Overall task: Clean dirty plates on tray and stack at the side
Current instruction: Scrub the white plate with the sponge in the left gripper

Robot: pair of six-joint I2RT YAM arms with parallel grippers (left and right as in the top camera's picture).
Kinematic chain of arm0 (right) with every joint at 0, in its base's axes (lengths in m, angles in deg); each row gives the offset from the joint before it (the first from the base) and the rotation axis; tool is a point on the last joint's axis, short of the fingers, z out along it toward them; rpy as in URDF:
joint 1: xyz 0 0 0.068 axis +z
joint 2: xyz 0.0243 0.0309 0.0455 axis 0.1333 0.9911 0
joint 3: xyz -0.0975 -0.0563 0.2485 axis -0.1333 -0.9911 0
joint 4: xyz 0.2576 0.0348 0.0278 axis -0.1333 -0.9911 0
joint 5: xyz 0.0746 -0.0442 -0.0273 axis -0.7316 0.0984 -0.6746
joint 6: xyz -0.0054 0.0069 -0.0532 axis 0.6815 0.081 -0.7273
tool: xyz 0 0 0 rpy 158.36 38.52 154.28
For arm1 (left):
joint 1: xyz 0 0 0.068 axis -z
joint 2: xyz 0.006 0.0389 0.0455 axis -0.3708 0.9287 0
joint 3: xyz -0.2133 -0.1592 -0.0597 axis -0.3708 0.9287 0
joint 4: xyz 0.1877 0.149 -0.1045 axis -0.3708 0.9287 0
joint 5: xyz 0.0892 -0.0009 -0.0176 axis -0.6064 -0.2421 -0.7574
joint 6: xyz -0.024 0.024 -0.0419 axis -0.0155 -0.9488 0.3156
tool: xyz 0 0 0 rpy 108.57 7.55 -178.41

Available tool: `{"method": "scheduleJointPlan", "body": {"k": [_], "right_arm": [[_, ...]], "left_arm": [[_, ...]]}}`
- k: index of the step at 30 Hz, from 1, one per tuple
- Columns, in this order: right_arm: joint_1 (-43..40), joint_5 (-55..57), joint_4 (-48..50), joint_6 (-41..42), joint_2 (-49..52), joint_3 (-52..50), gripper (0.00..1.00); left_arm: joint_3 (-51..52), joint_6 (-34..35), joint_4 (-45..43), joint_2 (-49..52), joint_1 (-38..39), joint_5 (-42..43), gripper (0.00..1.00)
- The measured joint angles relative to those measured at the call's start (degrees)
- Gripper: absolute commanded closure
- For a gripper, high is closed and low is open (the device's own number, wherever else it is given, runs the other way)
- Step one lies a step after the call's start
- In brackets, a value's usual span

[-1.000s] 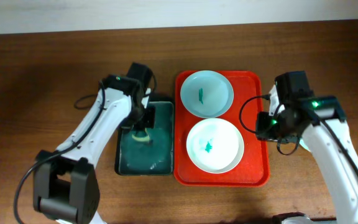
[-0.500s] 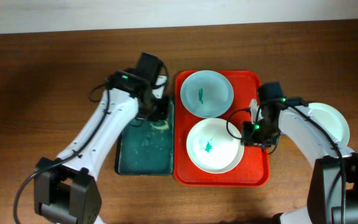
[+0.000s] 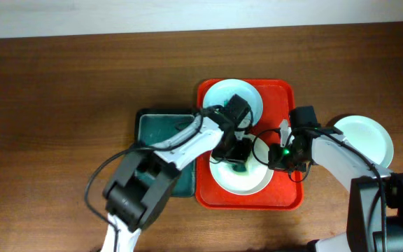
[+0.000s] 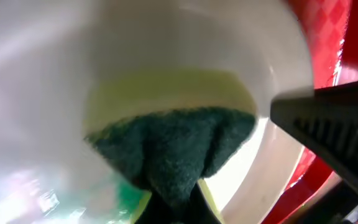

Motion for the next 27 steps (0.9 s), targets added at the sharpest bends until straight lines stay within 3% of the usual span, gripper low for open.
{"method": "scheduleJointPlan", "body": {"k": [2, 4, 11, 13, 16, 19, 22, 27], "right_arm": [[0.0, 0.0, -0.1, 0.1, 0.0, 0.0, 0.96], [0.0, -0.3, -0.3, 0.2, 0.0, 0.0, 0.96], [0.2, -2.1, -0.7, 0.4, 0.0, -0.3, 0.96], [0.3, -2.7, -0.8, 0.4, 0.0, -0.4, 0.96], [0.3, -2.4, -1.3, 0.5, 0.0, -0.4, 0.96], [-0.1, -2.0, -1.8, 0.9, 0.0, -0.4, 0.96], [-0.1, -1.9, -1.7, 1.0, -0.1, -0.4, 0.96], [-0.1, -1.9, -2.0, 1.0, -0.1, -0.4, 0.96]], "left_arm": [[-0.2, 0.4, -0.7, 2.0, 0.2, 3.4, 1.00], [-0.9, 0.4, 1.0, 2.1, 0.3, 0.9, 1.00], [-3.5, 1.5, 14.2, 1.0, 1.0, -27.0, 1.00], [-3.5, 1.7, 14.4, 1.0, 0.9, -29.6, 1.00], [-3.3, 1.7, 12.2, 0.9, 0.1, -26.1, 1.00], [-2.4, 1.7, 3.8, 1.1, -2.2, -11.1, 1.00], [-2.0, 1.7, -0.9, 2.4, 1.1, -0.9, 1.00], [-2.1, 1.7, 2.6, 2.9, 2.8, 2.3, 1.00]]}}
